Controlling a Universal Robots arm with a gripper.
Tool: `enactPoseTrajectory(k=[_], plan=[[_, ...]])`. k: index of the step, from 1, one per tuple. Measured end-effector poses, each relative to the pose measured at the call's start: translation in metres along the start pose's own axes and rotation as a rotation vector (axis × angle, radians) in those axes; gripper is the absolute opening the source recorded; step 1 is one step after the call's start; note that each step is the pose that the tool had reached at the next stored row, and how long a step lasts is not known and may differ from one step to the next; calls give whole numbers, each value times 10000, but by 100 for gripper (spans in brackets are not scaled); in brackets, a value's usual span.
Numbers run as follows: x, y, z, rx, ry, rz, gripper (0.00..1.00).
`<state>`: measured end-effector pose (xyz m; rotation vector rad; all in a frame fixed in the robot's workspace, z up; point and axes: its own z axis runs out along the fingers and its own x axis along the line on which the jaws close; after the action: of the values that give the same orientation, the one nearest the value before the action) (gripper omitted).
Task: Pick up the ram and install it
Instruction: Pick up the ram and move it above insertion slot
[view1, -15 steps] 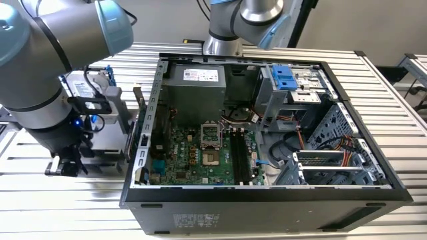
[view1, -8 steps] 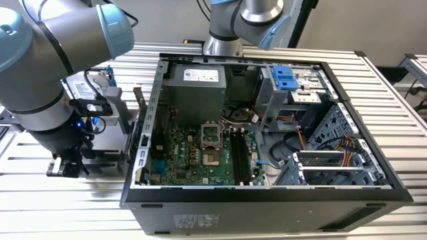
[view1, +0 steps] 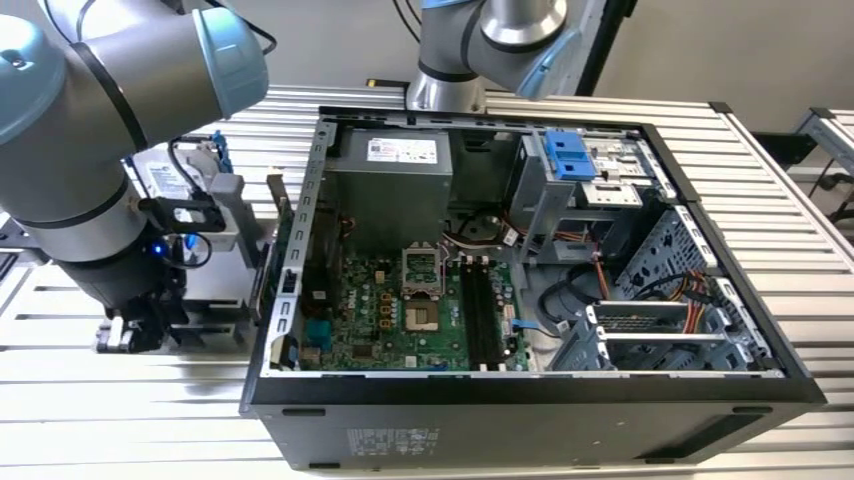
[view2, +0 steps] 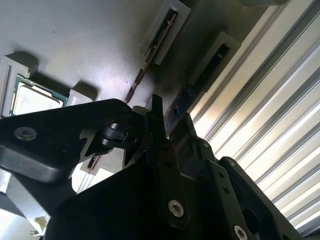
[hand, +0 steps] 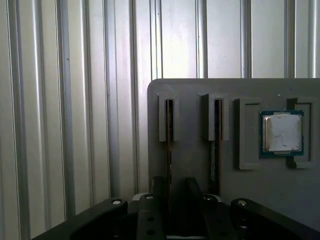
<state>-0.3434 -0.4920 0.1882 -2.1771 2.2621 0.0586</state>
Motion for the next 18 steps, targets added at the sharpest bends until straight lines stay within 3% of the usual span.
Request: enactPoseTrajectory(k=[18], plan=[[0, 0, -12, 0, 0, -1, 0]])
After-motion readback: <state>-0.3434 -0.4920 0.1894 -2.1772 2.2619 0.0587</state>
